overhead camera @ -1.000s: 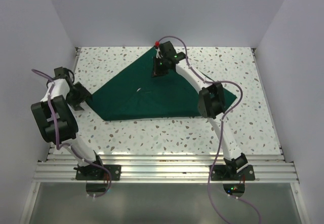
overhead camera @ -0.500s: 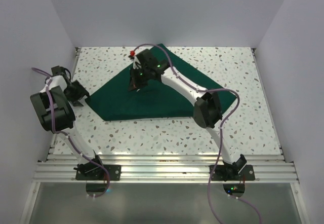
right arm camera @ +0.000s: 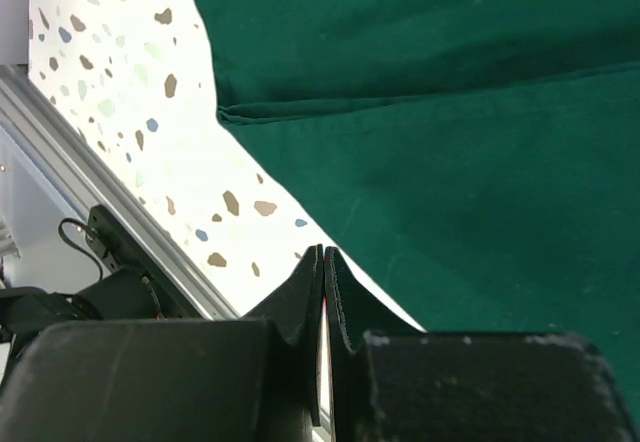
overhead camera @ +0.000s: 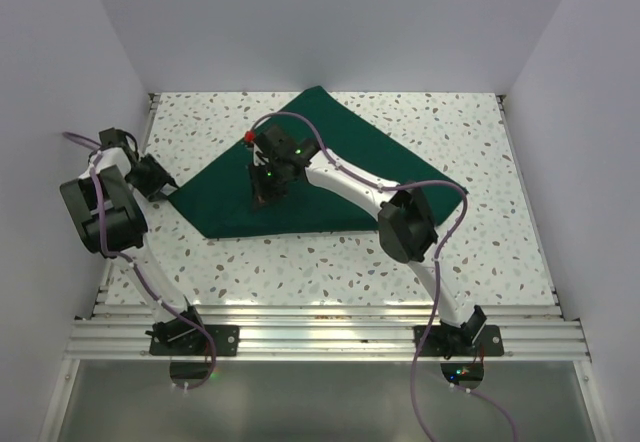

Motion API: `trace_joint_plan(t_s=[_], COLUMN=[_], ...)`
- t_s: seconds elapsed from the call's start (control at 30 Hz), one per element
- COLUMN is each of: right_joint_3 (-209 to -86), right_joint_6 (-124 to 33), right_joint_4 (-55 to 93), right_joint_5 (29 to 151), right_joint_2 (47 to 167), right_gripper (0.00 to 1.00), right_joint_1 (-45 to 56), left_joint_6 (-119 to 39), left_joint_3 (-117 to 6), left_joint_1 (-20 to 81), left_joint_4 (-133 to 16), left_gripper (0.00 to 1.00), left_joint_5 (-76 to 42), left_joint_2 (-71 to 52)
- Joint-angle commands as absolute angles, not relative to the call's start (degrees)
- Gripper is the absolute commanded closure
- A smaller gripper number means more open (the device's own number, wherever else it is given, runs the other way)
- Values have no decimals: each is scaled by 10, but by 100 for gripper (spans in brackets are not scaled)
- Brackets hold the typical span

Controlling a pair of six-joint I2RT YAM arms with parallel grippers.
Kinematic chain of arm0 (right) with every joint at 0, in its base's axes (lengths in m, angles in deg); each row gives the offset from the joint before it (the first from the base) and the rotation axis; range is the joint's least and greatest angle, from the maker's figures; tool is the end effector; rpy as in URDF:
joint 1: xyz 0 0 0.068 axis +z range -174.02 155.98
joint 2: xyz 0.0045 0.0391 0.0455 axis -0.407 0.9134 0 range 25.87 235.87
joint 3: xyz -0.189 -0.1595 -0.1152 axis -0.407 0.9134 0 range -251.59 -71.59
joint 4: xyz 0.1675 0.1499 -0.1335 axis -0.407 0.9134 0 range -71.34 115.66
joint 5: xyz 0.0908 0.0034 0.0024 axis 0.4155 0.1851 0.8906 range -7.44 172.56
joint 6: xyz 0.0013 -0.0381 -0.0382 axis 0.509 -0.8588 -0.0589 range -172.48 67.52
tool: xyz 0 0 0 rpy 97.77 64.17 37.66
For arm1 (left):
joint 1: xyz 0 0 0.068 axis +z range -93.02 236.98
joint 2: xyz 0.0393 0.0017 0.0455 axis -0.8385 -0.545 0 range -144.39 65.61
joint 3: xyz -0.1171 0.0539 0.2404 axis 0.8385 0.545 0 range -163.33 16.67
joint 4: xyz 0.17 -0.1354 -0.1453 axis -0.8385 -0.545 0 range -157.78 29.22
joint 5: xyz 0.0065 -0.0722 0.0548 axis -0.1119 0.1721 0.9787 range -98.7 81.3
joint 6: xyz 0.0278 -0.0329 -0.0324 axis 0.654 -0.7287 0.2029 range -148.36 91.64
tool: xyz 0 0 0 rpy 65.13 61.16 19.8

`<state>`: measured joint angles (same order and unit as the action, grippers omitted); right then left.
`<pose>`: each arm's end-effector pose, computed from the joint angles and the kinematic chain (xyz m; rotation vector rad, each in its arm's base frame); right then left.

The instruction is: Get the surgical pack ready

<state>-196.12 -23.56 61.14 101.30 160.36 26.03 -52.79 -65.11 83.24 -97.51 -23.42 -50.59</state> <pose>0.3267 0.4078 0.2331 -0.6410 2.6147 0.9238 0.3695 0.1722 0.1588 -1.1395 2.5455 -0.3529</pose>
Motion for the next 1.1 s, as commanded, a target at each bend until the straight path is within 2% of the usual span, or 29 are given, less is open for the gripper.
trace_joint_plan(t_s=[0.0, 0.17, 0.47, 0.67, 0.87, 0.9, 0.97, 1.0, 1.07], right_joint_3=[-1975, -1974, -1958, -1962, -1952, -1951, -1952, -1952, -1950], right_joint_6=[-231, -229, -231, -230, -230, -230, -230, -228, -225], right_joint_4=[616, 615, 604, 602, 607, 609, 620, 623, 622], right_joint_5=[1000, 997, 1006, 1012, 1012, 1009, 1003, 1000, 995], right_joint_2=[1596, 1603, 1603, 1608, 1606, 1606, 1613, 1615, 1620], right_gripper=[100, 100, 100, 100, 100, 100, 100, 100, 100], right_joint_1=[262, 263, 263, 264, 269, 272, 274, 275, 275], left_joint_6=[-529, -532, -528, -523, -529, -529, -530, -531, -533], left_joint_3=[-617, -616, -605, -599, -608, -610, -615, -616, -614], left_joint_1=[836, 835, 835, 835, 834, 835, 835, 835, 833], left_joint_4=[-956, -959, -1002, -995, -986, -985, -988, -991, -995], left_gripper=[52, 54, 54, 57, 71, 79, 88, 97, 100], left_joint_5=[-264, -268, -189, -185, -194, -197, -201, -201, -206], left_joint_2=[-494, -487, -462, -464, -478, -479, -478, -476, -465])
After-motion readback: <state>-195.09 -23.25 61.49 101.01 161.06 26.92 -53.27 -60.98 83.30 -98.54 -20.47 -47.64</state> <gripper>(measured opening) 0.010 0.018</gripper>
